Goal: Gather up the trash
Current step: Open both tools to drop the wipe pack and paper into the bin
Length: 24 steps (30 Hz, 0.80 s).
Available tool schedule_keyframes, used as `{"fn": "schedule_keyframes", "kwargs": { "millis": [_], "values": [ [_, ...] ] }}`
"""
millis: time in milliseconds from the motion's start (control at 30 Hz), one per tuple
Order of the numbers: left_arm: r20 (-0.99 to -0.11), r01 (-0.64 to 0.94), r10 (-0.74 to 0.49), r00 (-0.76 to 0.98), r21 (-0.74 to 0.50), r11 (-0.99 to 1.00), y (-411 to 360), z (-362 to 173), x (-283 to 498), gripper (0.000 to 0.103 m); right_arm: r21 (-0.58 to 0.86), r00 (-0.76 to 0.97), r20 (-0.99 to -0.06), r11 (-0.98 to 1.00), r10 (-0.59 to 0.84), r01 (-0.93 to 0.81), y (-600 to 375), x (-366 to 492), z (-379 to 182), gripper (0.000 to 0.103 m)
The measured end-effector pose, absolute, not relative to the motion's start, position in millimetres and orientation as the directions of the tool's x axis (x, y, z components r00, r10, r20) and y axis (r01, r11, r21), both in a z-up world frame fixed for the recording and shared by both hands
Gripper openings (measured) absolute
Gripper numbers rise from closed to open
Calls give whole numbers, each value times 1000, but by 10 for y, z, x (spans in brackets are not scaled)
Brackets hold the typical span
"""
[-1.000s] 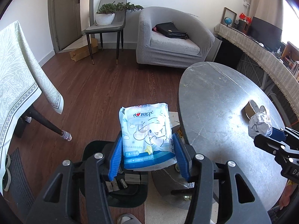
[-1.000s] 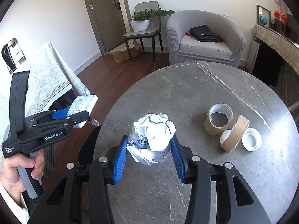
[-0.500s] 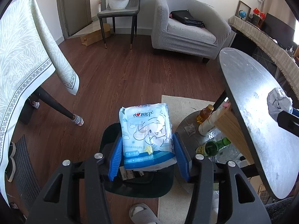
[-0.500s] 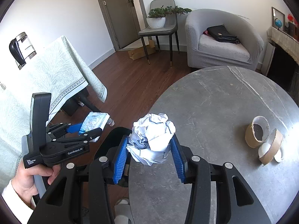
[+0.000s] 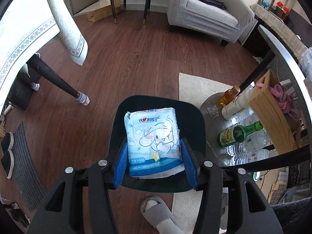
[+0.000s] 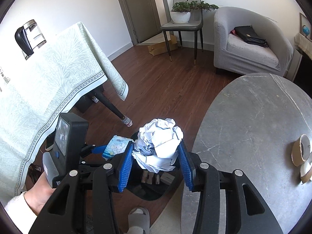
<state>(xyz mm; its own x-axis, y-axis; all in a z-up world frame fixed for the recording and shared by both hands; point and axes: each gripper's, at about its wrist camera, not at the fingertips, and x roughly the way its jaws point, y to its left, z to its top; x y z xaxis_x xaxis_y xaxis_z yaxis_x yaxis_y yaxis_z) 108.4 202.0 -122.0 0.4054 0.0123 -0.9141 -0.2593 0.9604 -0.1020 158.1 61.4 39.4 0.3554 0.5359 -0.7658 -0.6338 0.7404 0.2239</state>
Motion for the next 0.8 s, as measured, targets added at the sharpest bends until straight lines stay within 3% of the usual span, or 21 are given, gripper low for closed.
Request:
{"fn": "schedule_keyframes", "kwargs": {
  "millis": [367,533,800],
  "values": [
    [-942,-248,0,336,-89,965,2143,-1484,1031,57,222,308,-794,722,523,-655,1004,1591,211,46],
    [-937,-265,-11,348,-110,958,2266,-1442,974,65,218,297,-808,727,508,-652,1094,1624,79,46],
    [-901,-316,61,429,-87,945,2456,-1140,825,65,219,259,-838,731,481,-646,1276,1641,-283,46]
  ]
}}
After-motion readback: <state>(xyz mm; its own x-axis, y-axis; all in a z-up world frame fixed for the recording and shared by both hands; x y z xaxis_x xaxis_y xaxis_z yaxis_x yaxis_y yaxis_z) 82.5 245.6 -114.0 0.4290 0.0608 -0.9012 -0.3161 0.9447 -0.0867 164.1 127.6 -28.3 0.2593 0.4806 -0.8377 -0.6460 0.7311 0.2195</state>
